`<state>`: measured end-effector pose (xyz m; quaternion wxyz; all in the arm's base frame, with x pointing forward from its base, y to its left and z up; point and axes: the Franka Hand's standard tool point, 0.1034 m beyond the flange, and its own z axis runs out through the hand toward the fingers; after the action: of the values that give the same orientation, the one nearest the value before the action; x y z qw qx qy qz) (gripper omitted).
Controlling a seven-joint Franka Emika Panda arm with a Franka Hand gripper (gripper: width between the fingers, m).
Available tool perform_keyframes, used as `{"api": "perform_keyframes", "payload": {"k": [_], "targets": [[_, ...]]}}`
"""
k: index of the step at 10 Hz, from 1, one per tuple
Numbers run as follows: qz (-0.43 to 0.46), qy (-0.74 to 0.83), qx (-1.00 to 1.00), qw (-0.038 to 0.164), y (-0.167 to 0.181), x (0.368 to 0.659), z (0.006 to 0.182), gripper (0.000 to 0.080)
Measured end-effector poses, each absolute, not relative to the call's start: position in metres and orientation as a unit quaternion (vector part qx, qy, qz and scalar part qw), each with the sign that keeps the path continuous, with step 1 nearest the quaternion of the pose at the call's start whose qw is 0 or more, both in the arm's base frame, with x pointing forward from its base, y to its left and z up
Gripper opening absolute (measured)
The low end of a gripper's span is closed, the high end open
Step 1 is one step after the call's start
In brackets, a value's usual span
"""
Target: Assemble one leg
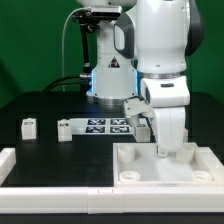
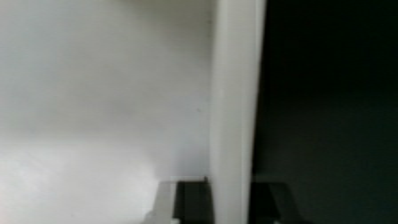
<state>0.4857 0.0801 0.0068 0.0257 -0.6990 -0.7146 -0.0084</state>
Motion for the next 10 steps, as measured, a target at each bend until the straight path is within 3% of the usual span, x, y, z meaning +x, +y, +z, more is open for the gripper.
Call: {"api": "perform_keyframes", "payload": {"k": [1,2,3,4,5,10], "targets": [[-0.008,-0.715,-0.699,0.026,0.0800,0.4856,0.0067,0.0133],[-0.008,-0.715,-0.699,0.026,0.0799,0.4856,0.0067,0.0320],[-0.008,-0.714,-0.699,0.026,0.0799,0.4856,0.0066,0.0455],[-0.008,-0.714,-0.699,0.026,0.0797,0.4856,0.0066,0.0455],[-0.008,-0.714,-0.699,0.026,0.0797,0.4856,0.0066,0.0602],[-0.008,-0.714,-0.700,0.026,0.0792,0.4856,0.0066,0.0649]]}}
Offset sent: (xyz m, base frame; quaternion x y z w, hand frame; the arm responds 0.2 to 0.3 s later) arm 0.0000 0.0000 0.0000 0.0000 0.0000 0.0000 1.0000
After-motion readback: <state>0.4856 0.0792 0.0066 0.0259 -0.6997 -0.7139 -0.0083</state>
